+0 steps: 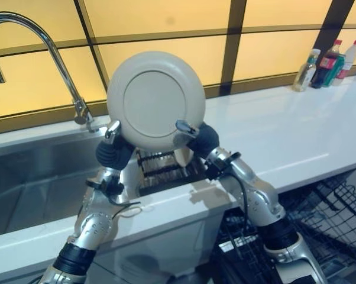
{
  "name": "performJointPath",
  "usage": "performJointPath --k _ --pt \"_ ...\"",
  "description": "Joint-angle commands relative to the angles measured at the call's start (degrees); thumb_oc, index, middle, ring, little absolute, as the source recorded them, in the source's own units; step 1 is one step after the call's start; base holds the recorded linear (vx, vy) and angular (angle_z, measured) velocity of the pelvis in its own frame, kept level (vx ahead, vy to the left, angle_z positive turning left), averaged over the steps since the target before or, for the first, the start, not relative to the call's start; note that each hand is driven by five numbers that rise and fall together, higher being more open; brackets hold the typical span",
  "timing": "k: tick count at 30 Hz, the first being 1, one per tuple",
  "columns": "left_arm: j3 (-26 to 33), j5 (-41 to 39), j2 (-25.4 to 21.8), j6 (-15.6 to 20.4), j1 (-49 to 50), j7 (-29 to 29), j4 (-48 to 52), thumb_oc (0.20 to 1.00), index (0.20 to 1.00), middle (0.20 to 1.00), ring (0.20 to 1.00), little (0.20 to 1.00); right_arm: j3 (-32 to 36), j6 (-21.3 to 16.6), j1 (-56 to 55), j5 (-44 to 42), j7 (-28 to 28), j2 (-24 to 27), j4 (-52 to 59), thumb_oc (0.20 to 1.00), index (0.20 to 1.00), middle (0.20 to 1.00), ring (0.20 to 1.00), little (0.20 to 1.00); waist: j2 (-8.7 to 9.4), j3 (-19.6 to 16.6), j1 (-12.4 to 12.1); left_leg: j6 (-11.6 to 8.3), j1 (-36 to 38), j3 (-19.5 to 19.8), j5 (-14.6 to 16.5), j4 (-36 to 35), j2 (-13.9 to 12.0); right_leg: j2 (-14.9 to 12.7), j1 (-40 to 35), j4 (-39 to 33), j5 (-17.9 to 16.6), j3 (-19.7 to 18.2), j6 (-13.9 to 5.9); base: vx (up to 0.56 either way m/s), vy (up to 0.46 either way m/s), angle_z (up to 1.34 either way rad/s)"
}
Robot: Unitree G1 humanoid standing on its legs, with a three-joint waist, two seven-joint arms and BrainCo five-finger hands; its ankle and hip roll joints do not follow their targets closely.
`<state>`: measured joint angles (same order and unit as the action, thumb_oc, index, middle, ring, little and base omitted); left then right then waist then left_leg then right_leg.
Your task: Pick up plates and place into dishwasher.
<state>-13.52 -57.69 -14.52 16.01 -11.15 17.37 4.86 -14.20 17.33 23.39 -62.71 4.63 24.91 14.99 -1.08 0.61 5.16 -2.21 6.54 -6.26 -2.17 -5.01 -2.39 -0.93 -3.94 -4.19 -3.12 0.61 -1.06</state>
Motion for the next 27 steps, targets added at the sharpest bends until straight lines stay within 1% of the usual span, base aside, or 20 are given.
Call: performJointPath --k 1,4,5,6,7,19,23,25,26,27 --pt "-4.18 0.32 -1.27 -0.32 -2.31 1.99 -2.83 0.200 0.200 0.200 0.200 0.200 -1.01 -2.07 6.50 -3.75 3.06 -4.98 2.22 1.000 1.000 1.000 1.000 1.000 2.71 -2.77 -1.01 0.74 -2.65 2.91 3.88 1.55 -0.50 -4.36 2.43 3.64 2.17 -2.08 -6.08 0.00 0.000 0.00" --pt "-4.11 0.02 -1.31 -0.56 -1.98 2.38 -3.09 0.200 0.200 0.200 0.200 0.200 -1.03 -2.84 6.40 -3.64 3.30 -5.13 2.31 1.000 1.000 1.000 1.000 1.000 2.68 -2.76 -1.14 0.68 -2.53 2.90 3.85 1.48 -0.58 -4.44 2.33 3.45 2.04 -1.82 -6.10 0.00 0.000 0.00" --pt "-4.13 0.05 -1.31 -0.65 -1.91 2.29 -2.95 0.200 0.200 0.200 0.200 0.200 -1.01 -2.93 6.35 -3.65 3.15 -5.19 2.47 0.871 0.871 0.871 0.871 0.871 2.68 -2.78 -1.15 0.66 -2.52 2.89 3.84 1.45 -0.57 -4.45 2.31 3.39 2.01 -1.79 -6.11 0.00 0.000 0.00" --pt "-4.11 -0.03 -1.32 -0.84 -1.83 2.23 -2.90 0.200 0.200 0.200 0.200 0.200 -0.88 -3.15 6.38 -3.73 2.84 -5.25 2.55 0.576 0.576 0.576 0.576 0.576 2.68 -2.85 -1.16 0.64 -2.52 2.86 3.82 1.38 -0.57 -4.47 2.29 3.27 1.95 -1.78 -6.13 0.00 0.000 0.00" --pt "-4.13 -0.05 -1.31 -0.80 -1.82 2.34 -3.05 0.200 0.200 0.200 0.200 0.200 -0.78 -3.54 6.37 -3.84 2.57 -5.27 2.51 0.200 0.200 0.200 0.200 0.200 2.67 -2.86 -1.14 0.65 -2.48 2.84 3.81 1.33 -0.57 -4.46 2.28 3.22 1.94 -1.78 -6.13 0.00 0.000 0.00" --pt "-4.15 1.05 -1.45 -0.37 -1.98 1.97 -2.64 0.200 0.200 0.200 0.200 0.200 0.49 -5.42 4.66 -4.45 0.85 -5.23 2.42 0.200 0.200 0.200 0.200 0.200 2.52 -2.74 -0.33 0.85 -2.47 2.29 3.95 1.58 -0.66 -4.26 2.71 3.73 2.03 -2.58 -6.15 0.00 0.000 0.00" --pt "-3.80 1.07 -1.36 -0.60 -1.88 0.19 -2.89 0.200 0.200 0.200 0.200 0.200 1.69 -7.77 2.74 -3.79 0.18 -5.40 1.59 0.200 0.200 0.200 0.200 0.200 2.43 -2.59 0.33 0.99 -2.32 1.65 4.25 1.84 -0.81 -4.16 2.97 4.19 2.16 -3.00 -6.25 -0.01 0.024 -0.01" --pt "-2.71 -0.27 -1.28 -1.10 -0.93 -0.32 -2.76 1.000 1.000 1.000 1.000 1.000 3.34 -10.00 0.32 -1.82 -0.52 -5.67 1.36 0.200 0.200 0.200 0.200 0.200 2.33 -2.46 0.94 1.06 -2.16 0.81 4.62 2.39 -0.93 -4.06 3.14 4.54 2.22 -3.50 -6.27 -0.01 0.035 -0.03" --pt "-2.08 -0.92 -1.08 -1.32 -0.23 -0.41 -2.45 1.000 1.000 1.000 1.000 1.000 4.29 -10.96 -1.43 -0.89 -0.33 -5.64 1.44 0.200 0.200 0.200 0.200 0.200 2.25 -2.40 1.23 1.13 -2.09 0.33 4.80 2.63 -0.99 -4.06 3.26 4.71 2.24 -3.84 -6.33 -0.01 0.039 -0.09" --pt "-1.26 -1.55 -0.91 -1.82 0.73 -0.35 -1.63 1.000 1.000 1.000 1.000 1.000 5.56 -13.02 -3.51 0.76 -0.86 -5.36 1.73 0.200 0.200 0.200 0.200 0.200 2.17 -2.26 1.54 1.18 -2.05 -0.01 5.00 2.95 -1.02 -4.01 3.35 4.91 2.28 -4.26 -6.36 -0.01 0.038 -0.15"
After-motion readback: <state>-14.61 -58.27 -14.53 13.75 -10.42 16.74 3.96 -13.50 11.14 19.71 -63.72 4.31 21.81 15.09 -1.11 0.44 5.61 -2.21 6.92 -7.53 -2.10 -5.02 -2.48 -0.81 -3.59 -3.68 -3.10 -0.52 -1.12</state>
